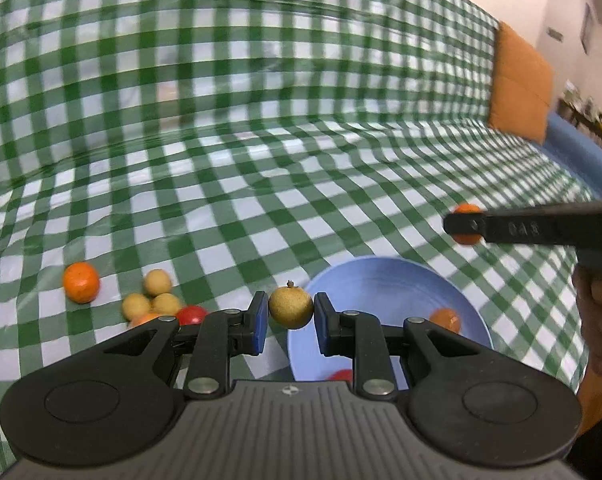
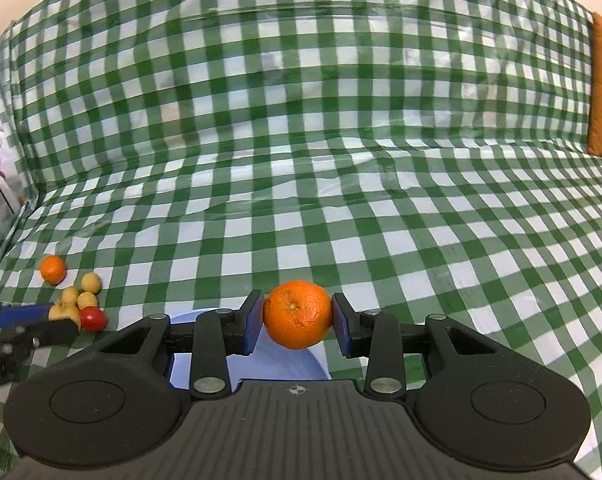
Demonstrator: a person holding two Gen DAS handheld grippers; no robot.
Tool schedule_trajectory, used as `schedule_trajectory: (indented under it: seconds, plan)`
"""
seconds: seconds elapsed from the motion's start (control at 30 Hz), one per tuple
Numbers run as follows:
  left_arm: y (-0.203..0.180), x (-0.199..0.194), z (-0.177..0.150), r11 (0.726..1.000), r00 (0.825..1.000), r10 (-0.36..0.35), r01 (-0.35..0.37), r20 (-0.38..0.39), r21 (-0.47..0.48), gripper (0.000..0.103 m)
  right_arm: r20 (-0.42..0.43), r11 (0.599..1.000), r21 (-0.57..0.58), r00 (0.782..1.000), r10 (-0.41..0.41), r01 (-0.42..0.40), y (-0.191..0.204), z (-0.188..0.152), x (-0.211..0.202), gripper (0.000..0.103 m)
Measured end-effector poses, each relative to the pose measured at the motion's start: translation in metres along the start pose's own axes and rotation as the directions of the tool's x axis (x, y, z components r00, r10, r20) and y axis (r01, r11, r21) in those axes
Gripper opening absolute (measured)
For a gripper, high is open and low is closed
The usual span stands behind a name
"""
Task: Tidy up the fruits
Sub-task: 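Open both grippers to drop the pear and orange into the plate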
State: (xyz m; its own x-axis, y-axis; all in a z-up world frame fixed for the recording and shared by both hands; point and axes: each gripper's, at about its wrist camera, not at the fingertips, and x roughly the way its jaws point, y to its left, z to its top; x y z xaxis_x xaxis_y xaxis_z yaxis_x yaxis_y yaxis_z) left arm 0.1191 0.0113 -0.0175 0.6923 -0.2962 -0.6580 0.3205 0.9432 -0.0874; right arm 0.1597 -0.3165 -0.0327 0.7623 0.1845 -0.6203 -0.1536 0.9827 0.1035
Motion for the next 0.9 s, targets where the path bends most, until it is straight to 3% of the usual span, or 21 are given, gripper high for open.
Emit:
schedule_trajectory:
  seconds: [0.27, 0.37, 0.9]
  plan:
    - [-0.018, 0.0, -0.004, 0.996, 0.997, -0.082, 0.081, 0.012, 0.048, 0.027, -0.015, 1.0, -0.013, 1.0, 0.027, -0.027, 0.002, -0.001, 0.0, 0.039]
    - [-0.021, -0.002, -0.003, 0.993, 0.994, -0.108, 0.107, 0.029, 0.042, 0.033, -0.017, 0.999, -0.016, 0.999, 0.035, -0.035, 0.005, -0.001, 0.0, 0.039]
    - [-0.016, 0.003, -0.002, 0.998, 0.998, -0.064, 0.064, 0.006, 0.025, 0.033, -0.026, 0.999, -0.031, 0.999, 0.031, -0.031, 0.004, 0.002, 0.001, 0.043]
